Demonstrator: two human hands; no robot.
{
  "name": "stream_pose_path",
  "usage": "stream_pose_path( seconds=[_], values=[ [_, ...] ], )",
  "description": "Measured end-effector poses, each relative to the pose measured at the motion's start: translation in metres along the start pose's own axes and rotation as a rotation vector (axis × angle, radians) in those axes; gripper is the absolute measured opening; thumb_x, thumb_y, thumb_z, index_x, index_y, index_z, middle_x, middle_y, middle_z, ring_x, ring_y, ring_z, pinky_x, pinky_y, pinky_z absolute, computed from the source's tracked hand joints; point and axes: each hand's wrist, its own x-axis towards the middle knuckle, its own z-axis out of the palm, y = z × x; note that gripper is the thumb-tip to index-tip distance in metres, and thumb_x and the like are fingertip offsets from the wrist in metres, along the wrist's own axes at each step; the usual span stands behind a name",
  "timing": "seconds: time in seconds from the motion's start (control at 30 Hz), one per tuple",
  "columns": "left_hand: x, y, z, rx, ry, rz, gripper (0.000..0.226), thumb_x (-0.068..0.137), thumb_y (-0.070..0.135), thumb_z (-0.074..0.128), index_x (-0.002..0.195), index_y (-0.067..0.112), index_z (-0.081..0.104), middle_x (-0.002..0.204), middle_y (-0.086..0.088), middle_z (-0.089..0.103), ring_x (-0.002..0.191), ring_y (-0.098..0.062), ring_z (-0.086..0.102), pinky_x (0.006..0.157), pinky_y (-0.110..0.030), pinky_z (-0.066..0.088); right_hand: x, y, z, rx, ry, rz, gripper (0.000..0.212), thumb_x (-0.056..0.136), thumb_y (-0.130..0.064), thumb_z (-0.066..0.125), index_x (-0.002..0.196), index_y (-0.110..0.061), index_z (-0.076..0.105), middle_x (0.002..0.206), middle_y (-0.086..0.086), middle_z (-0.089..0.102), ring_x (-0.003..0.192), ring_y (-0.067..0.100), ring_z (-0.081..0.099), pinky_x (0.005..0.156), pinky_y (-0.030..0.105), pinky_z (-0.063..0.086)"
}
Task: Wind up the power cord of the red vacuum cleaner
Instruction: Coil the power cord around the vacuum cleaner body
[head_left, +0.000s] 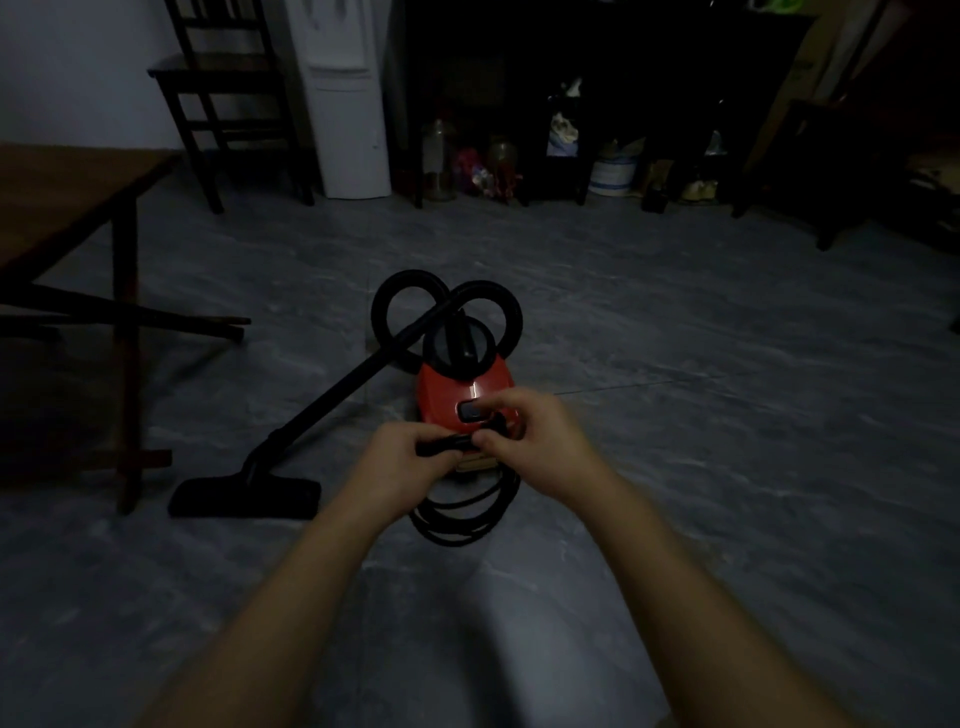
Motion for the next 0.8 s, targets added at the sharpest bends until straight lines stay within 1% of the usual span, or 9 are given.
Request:
stream_pose_path(
  seconds=[0.1, 0.17, 0.2, 0.33, 0.4, 0.47, 0.53, 0.67, 0.8],
  values=[
    [0.001, 0.003, 0.000, -0.055, 0.029, -0.015, 0.017, 0.082, 0.005, 0.074, 0.093, 0.017, 0.078, 0.078, 0.010, 0.074, 0.072, 0.005, 0.067, 0.067, -0.010, 0.047, -0.001, 0.002, 0.003, -0.064, -0.103, 0.015, 0.025, 0.085, -0.014, 0.072, 0.111, -0.013, 0.072, 0.104, 0.001, 0.070, 0.092, 0.009, 0.065, 0.080, 0.021, 0.053],
    [0.001, 0.004, -0.001, -0.095, 0.059, -0.037, 0.018, 0.081, 0.005, 0.075, 0.096, 0.015, 0.074, 0.088, 0.003, 0.075, 0.083, -0.004, 0.070, 0.072, -0.013, 0.052, -0.001, 0.003, 0.003, -0.117, -0.143, 0.022, 0.022, 0.087, -0.014, 0.070, 0.109, -0.014, 0.073, 0.100, 0.001, 0.070, 0.090, 0.011, 0.065, 0.081, 0.027, 0.053],
    [0.001, 0.004, -0.001, -0.109, 0.069, -0.045, 0.018, 0.081, 0.005, 0.075, 0.097, 0.014, 0.073, 0.090, 0.001, 0.076, 0.085, -0.007, 0.071, 0.072, -0.013, 0.053, -0.001, 0.003, 0.003, -0.119, -0.158, 0.028, 0.022, 0.089, -0.015, 0.069, 0.110, -0.014, 0.073, 0.098, -0.001, 0.069, 0.088, 0.007, 0.065, 0.080, 0.025, 0.053],
    [0.003, 0.002, -0.002, -0.167, 0.077, -0.052, 0.019, 0.080, 0.007, 0.076, 0.096, 0.016, 0.071, 0.091, -0.001, 0.076, 0.088, -0.011, 0.072, 0.077, -0.020, 0.054, 0.002, 0.009, 0.003, -0.040, -0.169, 0.064, 0.017, 0.091, -0.010, 0.066, 0.107, -0.006, 0.071, 0.083, -0.012, 0.064, 0.071, -0.017, 0.061, 0.063, 0.004, 0.045],
    [0.003, 0.001, -0.002, -0.182, 0.067, -0.056, 0.019, 0.081, 0.008, 0.076, 0.096, 0.019, 0.070, 0.092, -0.001, 0.076, 0.089, -0.010, 0.072, 0.078, -0.022, 0.054, 0.004, 0.011, 0.004, -0.026, -0.156, 0.067, 0.017, 0.092, -0.010, 0.065, 0.108, -0.007, 0.070, 0.086, -0.009, 0.067, 0.072, -0.016, 0.062, 0.063, 0.003, 0.045],
    [0.004, 0.002, -0.001, -0.184, 0.056, -0.048, 0.020, 0.081, 0.008, 0.076, 0.097, 0.019, 0.070, 0.094, 0.000, 0.076, 0.090, -0.010, 0.071, 0.078, -0.021, 0.055, 0.004, 0.014, 0.005, -0.026, -0.123, 0.059, 0.019, 0.092, -0.014, 0.066, 0.110, -0.011, 0.070, 0.095, -0.003, 0.070, 0.079, -0.004, 0.065, 0.069, 0.008, 0.048],
    [0.006, 0.001, -0.002, -0.187, 0.060, -0.036, 0.022, 0.081, 0.006, 0.076, 0.099, 0.017, 0.071, 0.096, 0.001, 0.075, 0.091, -0.008, 0.071, 0.076, -0.018, 0.054, 0.005, 0.017, 0.006, -0.015, -0.077, 0.062, 0.021, 0.092, -0.017, 0.066, 0.112, -0.015, 0.070, 0.100, -0.003, 0.070, 0.088, 0.005, 0.066, 0.076, 0.018, 0.051],
    [0.009, -0.003, -0.007, -0.200, 0.073, -0.069, 0.020, 0.081, 0.008, 0.076, 0.098, 0.017, 0.071, 0.095, -0.002, 0.074, 0.090, -0.012, 0.071, 0.073, -0.020, 0.053, 0.009, 0.023, 0.000, 0.050, 0.036, 0.059, 0.016, 0.089, -0.024, 0.064, 0.104, -0.023, 0.071, 0.096, -0.004, 0.071, 0.090, 0.011, 0.068, 0.081, 0.037, 0.058],
    [0.010, -0.009, -0.003, -0.199, 0.013, -0.130, 0.026, 0.081, 0.008, 0.076, 0.105, 0.015, 0.069, 0.100, -0.004, 0.073, 0.094, -0.015, 0.070, 0.078, -0.023, 0.054, 0.011, 0.028, -0.003, 0.084, 0.107, 0.079, 0.015, 0.090, -0.025, 0.065, 0.104, -0.023, 0.070, 0.095, -0.006, 0.072, 0.089, 0.012, 0.069, 0.081, 0.042, 0.059]
  ],
)
